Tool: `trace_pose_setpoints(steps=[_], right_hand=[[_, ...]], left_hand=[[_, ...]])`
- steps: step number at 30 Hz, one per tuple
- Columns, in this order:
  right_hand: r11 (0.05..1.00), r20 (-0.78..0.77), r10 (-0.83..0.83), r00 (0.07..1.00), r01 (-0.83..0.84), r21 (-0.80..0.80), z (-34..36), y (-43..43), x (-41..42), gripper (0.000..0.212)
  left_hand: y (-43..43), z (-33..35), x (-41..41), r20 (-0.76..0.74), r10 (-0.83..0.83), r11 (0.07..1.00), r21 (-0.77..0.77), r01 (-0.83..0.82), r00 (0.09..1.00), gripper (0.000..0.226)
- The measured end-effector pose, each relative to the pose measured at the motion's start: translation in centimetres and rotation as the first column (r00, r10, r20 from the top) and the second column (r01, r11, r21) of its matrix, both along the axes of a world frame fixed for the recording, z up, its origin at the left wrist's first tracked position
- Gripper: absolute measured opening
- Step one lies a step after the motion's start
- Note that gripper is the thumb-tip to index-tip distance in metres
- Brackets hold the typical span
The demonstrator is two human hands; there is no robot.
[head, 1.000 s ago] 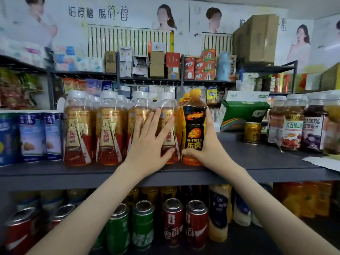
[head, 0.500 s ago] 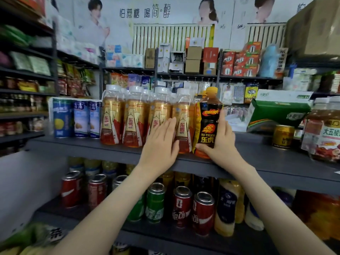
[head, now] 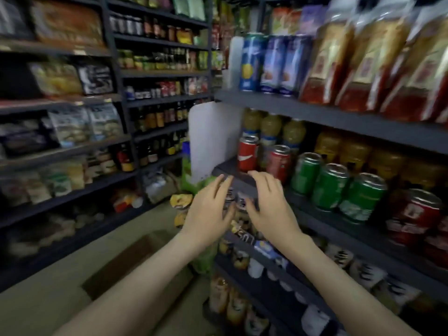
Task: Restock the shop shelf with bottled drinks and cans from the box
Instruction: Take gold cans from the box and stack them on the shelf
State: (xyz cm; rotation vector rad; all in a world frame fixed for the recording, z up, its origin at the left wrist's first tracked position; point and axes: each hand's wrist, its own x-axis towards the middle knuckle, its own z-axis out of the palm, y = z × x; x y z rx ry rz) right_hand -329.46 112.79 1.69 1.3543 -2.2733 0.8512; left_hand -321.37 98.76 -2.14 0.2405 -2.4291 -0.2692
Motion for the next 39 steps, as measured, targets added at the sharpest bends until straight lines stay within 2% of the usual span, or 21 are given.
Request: trace_pose_setpoints(steps=[3,6,10,18,24,28,32,34,36,39], right_hand=[[0.986,0.079,0.092,0.993,-0.102,0.128,-3.7,-8.6,2.6,0.055],[0.964,0.126,0.168,0.978,-0.19,0.189,-7.1,-16.7,5.3,0.059],[0.915,0.205,0.199,0.958,-0.256,0.311,-11.6,-25.9,8.6,0.062],[0.836,0.301,0.125,0.945,-0.264,0.482,-20.2,-36.3,9.2,0.064],[0.742,0.38,0.1,0.92,-0.323,0.588,-29.6,-43.8,5.7,0.066],[0.559,0.464,0.069,0.883,-0.42,0.715,-38.1,-48.8,3.8,0.075],[0.375,0.539,-0.017,0.842,-0.494,0.784,-48.6,-53.0,2.2,0.084],[0.319,0.573,-0.066,0.817,-0.527,0.788,-54.7,-54.9,1.5,0.084],[0.335,0.619,-0.115,0.777,-0.556,0.761,-61.2,-56.3,0.8,0.08],[0.448,0.618,-0.227,0.752,-0.483,0.752,-71.3,-58.1,-0.2,0.073]], left_hand=[[-7.1,-3.3,5.7,0.124,0.139,0.99,0.008,-0.141,0.982,0.055],[-13.7,-6.1,11.1,0.201,0.254,0.964,0.027,-0.265,0.946,0.055],[-21.1,-9.7,16.6,0.327,0.33,0.925,0.074,-0.372,0.886,0.056],[-31.5,-16.7,18.6,0.576,0.293,0.879,0.153,-0.452,0.763,0.056],[-39.5,-25.1,17.6,0.753,0.239,0.79,0.217,-0.573,0.613,0.052],[-44.6,-32.5,17.0,0.844,0.168,0.664,0.285,-0.691,0.509,0.057],[-48.7,-42.3,17.0,0.879,0.116,0.567,0.323,-0.758,0.462,0.059],[-50.3,-48.4,16.7,0.892,0.114,0.535,0.316,-0.784,0.438,0.059],[-51.0,-54.9,16.4,0.905,0.068,0.539,0.32,-0.779,0.419,0.059],[-51.1,-64.9,16.0,0.934,-0.041,0.588,0.311,-0.747,0.356,0.06]])
